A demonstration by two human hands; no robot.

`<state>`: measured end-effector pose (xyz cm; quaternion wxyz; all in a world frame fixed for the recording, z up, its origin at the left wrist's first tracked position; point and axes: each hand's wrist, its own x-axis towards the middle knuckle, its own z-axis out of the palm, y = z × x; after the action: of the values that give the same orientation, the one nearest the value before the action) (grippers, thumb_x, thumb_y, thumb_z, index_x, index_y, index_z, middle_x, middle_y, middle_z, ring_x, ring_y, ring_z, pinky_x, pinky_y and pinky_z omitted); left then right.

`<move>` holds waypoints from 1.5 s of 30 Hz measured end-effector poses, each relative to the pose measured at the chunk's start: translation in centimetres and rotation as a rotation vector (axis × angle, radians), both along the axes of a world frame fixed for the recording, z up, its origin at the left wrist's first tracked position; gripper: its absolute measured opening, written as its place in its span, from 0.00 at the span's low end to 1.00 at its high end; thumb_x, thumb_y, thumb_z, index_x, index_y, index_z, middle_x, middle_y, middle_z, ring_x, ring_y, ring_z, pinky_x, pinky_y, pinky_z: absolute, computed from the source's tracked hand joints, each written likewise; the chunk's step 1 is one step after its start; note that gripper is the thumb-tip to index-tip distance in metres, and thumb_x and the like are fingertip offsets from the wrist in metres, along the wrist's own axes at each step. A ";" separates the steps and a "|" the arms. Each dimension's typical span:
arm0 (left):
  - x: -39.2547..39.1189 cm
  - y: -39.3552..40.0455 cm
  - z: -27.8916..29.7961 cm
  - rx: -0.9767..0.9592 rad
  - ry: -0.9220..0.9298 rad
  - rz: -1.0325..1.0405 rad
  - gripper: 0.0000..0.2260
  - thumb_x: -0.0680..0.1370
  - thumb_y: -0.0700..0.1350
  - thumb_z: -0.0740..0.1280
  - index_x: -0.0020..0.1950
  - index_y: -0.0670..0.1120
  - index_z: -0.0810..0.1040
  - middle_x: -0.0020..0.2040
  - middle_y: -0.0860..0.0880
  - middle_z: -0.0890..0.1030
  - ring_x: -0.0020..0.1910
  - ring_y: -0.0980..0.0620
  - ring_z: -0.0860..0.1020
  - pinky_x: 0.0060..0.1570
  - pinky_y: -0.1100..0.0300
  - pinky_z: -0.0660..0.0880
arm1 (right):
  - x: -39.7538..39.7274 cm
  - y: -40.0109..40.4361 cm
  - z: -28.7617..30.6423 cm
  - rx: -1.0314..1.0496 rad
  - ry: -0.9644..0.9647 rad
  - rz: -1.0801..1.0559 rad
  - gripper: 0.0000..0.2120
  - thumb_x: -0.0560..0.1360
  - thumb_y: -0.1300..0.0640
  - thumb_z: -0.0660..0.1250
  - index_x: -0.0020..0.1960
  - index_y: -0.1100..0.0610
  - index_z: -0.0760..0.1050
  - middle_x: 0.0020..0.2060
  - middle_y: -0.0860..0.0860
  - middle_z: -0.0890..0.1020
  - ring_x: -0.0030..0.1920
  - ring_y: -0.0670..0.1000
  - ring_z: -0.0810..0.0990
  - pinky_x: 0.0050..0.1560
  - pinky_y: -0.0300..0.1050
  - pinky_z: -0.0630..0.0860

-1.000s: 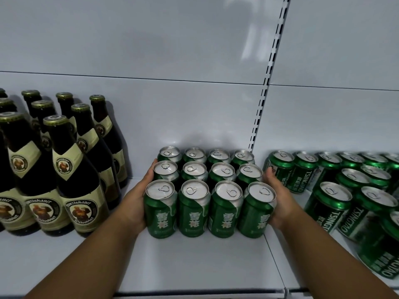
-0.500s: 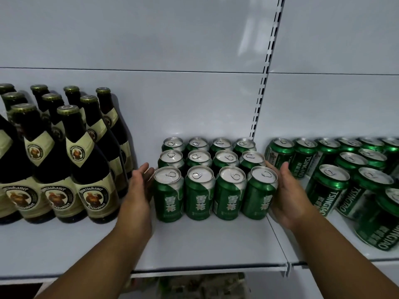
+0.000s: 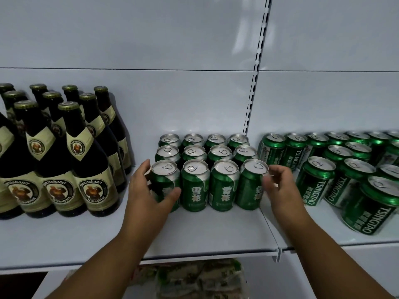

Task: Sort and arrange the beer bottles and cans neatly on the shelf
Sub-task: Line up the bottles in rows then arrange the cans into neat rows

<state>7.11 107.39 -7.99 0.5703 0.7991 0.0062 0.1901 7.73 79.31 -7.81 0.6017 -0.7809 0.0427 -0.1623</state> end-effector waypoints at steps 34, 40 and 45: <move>1.1 -3.4 3.5 1.176 -0.318 -0.023 0.32 0.71 0.63 0.70 0.73 0.53 0.70 0.70 0.51 0.73 0.69 0.46 0.70 0.68 0.49 0.63 | 1.9 1.4 5.9 -1.198 -0.313 0.332 0.28 0.74 0.35 0.62 0.67 0.52 0.72 0.65 0.49 0.76 0.65 0.52 0.71 0.67 0.49 0.66; 5.4 -1.2 7.9 0.975 -0.122 -0.099 0.29 0.78 0.65 0.48 0.75 0.54 0.67 0.75 0.50 0.68 0.73 0.47 0.66 0.71 0.48 0.64 | 5.2 2.7 9.7 -1.104 -0.024 0.413 0.31 0.82 0.39 0.48 0.80 0.53 0.52 0.80 0.52 0.52 0.79 0.52 0.49 0.78 0.52 0.49; 10.1 -1.6 8.2 1.128 0.233 -0.310 0.35 0.76 0.70 0.47 0.80 0.56 0.53 0.81 0.48 0.52 0.80 0.46 0.50 0.77 0.46 0.51 | 9.5 4.9 8.3 -1.359 0.193 0.393 0.38 0.78 0.32 0.41 0.80 0.53 0.42 0.80 0.56 0.43 0.79 0.57 0.40 0.77 0.61 0.44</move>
<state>17.25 105.81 0.22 0.0743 0.9858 -0.1500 -0.0106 17.19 84.25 0.51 -0.0065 -0.9873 -0.1564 0.0284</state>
